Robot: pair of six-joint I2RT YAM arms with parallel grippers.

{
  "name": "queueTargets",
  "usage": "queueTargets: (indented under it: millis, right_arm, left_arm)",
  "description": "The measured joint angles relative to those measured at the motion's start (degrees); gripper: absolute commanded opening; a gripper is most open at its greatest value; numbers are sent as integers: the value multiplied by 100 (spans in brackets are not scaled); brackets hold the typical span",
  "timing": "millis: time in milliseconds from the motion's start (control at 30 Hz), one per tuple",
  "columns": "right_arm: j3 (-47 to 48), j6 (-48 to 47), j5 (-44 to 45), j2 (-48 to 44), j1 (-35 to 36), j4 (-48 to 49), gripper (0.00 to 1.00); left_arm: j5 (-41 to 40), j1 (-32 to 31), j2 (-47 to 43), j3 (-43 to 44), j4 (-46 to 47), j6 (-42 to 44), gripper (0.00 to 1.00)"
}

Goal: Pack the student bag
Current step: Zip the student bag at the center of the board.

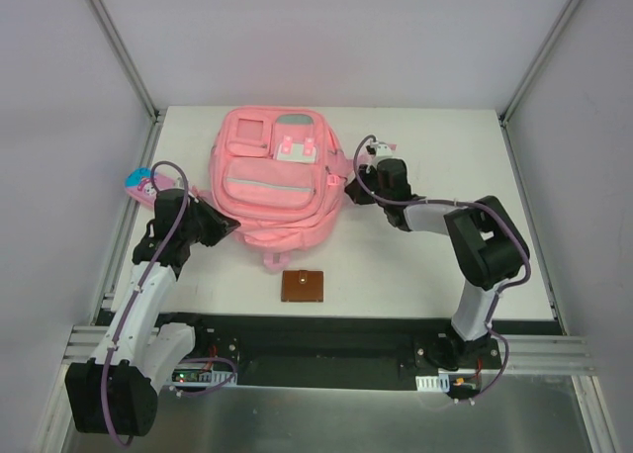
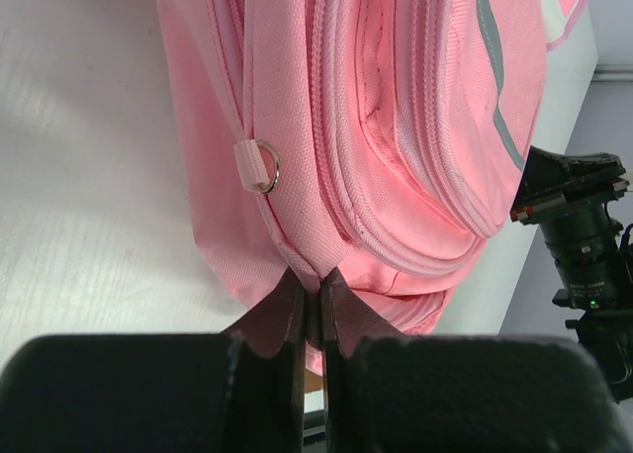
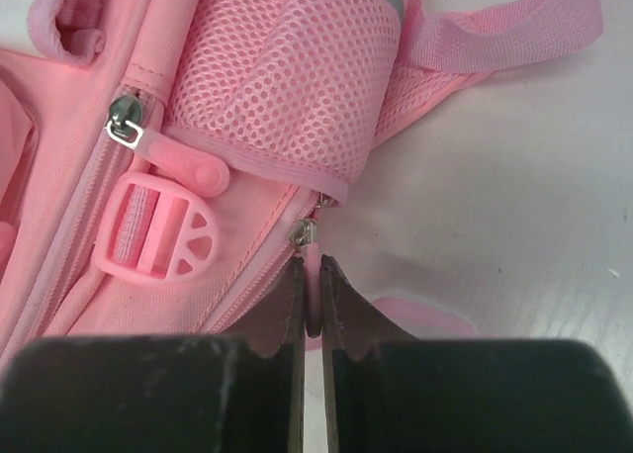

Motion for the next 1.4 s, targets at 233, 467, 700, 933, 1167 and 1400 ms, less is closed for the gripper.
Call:
queueTargets:
  millis: [233, 467, 700, 933, 1167, 1400]
  right_arm:
    - [238, 133, -284, 223, -116, 20, 54]
    - [50, 758, -656, -31, -610, 46, 68]
    - [-557, 1657, -1084, -990, -754, 173, 69]
    - [-1615, 1976, -1217, -2262, -356, -205, 67]
    - [-2844, 2070, -529, -3923, 990, -981, 61]
    - [-3768, 2321, 1123, -6220, 730, -2142, 63]
  left_arm:
    - [72, 13, 13, 0, 2, 46, 0]
    - [562, 109, 555, 195, 35, 413, 0]
    - [1456, 96, 1768, 634, 496, 737, 0]
    - [1696, -177, 2529, 1434, 776, 953, 0]
    - [1561, -1062, 3121, 1958, 796, 1305, 0]
    - [1534, -1681, 3438, 2068, 848, 1495, 0]
